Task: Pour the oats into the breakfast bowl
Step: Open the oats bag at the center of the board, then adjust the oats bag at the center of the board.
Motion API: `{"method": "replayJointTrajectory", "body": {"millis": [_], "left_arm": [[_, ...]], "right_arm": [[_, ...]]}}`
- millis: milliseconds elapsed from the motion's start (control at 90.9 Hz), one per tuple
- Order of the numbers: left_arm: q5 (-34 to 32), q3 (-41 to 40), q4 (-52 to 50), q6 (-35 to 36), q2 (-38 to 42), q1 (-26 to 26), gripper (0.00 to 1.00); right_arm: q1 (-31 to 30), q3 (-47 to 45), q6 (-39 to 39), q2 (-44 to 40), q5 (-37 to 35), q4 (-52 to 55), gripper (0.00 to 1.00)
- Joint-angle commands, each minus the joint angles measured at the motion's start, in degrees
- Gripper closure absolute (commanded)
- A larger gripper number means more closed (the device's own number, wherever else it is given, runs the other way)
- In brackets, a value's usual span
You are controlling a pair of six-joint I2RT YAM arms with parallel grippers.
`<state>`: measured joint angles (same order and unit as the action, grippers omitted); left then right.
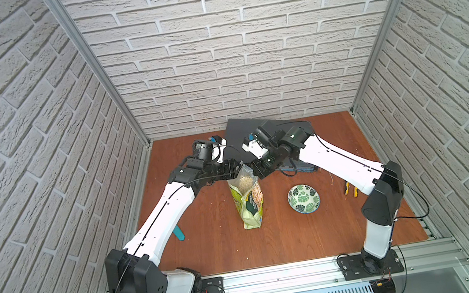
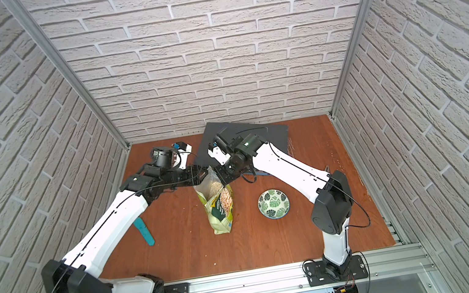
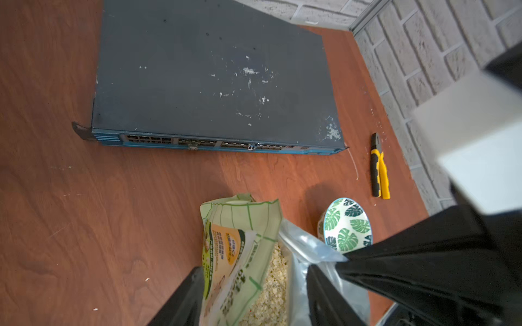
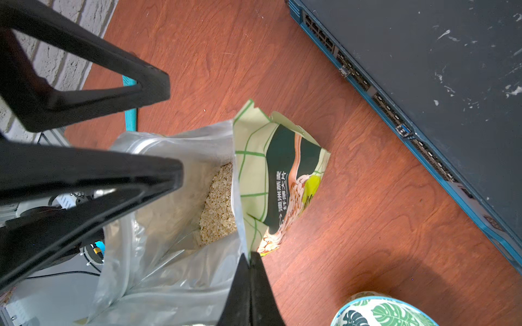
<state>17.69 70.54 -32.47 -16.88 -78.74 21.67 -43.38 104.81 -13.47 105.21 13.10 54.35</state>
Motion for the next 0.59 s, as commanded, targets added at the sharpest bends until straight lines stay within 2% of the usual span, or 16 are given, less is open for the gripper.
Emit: {"method": "replayJointTrajectory", "body": {"millis": [0,132,198,297,583], "left_arm": [[1.81,2.76,0.12,4.72,-1.31,0.21,0.47],[2.33,4.69,-0.26,5.58,-4.86,0.21,0.66],[2.09,5.75,-1.12,5.84,-6.11,0.21,0.83],[0.37,6.27,-2.40,5.94,-6.33,0.17,0.99],[-6.79,2.42,-5.17,1.90,0.53,0.43,1.00]], "right_arm": [[0.22,1.76,0.20,-0.47,1.91,-3.64,0.97],[0.35,1.59,0.49,-0.28,2.07,-3.46,0.97],[0.46,1.62,0.85,-0.27,1.49,-3.10,0.97],[0.87,2.17,1.54,-0.06,-1.95,-1.77,0.97],[2.95,8.17,4.94,2.94,-15.72,1.44,0.97]]}}
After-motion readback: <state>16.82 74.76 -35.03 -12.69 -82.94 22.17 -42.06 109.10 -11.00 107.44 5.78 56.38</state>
